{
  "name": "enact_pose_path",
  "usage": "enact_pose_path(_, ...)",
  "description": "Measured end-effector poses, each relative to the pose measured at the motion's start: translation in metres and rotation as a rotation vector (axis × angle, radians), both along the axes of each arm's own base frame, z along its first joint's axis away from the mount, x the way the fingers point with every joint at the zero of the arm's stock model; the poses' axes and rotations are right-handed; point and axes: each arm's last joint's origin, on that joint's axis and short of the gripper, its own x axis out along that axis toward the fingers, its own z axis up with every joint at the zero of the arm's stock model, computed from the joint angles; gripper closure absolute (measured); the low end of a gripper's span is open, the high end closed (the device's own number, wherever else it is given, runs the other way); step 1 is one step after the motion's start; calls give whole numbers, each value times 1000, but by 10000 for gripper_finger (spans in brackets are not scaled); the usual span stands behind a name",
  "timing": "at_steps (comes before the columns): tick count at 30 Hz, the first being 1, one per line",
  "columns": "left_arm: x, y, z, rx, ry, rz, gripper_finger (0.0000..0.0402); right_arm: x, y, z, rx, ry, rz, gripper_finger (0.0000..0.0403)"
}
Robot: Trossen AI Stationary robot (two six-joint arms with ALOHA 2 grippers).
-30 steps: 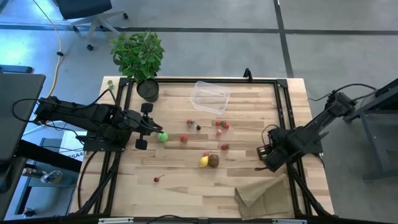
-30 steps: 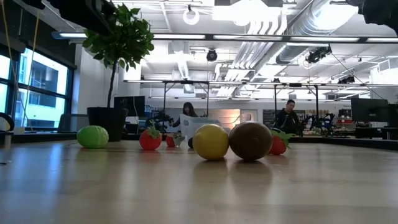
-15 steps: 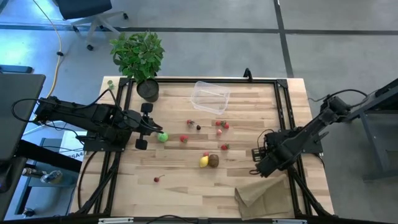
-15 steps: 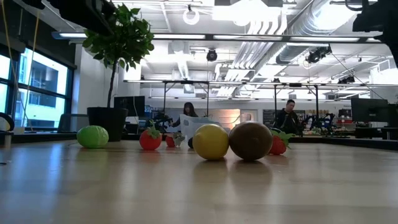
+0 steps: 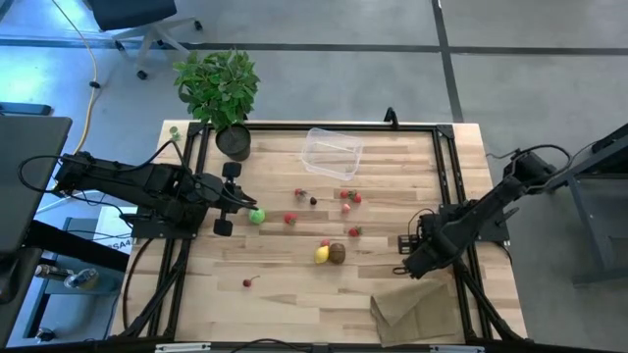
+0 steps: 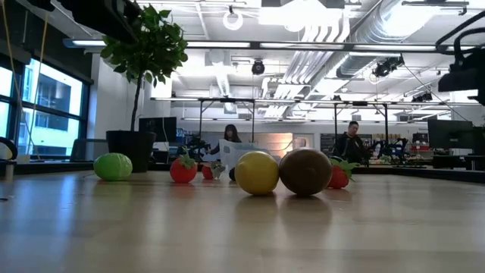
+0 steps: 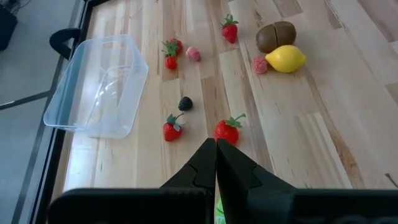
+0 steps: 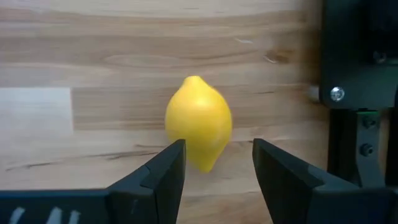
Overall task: Pick and placing Produce into tupperware
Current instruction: Put the right lemon into the transparent bin
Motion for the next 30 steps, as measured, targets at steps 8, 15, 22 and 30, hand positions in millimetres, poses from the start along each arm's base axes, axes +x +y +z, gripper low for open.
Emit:
enact_pose_path(8, 0, 0, 0, 0, 0, 0, 399, -1, -2, -13, 37, -53, 8, 224)
enact_pose_path(15, 0, 0, 0, 0, 0, 0, 399, -1, -3, -16, 13, -76, 10, 224)
enact_pose_path(22, 0, 0, 0, 0, 0, 0, 399, 3, -8, -16, 11, -76, -25, 224)
enact_pose_path(30, 0, 0, 0, 0, 1, 0, 399, 4, -12, -15, -2, -77, -75, 224)
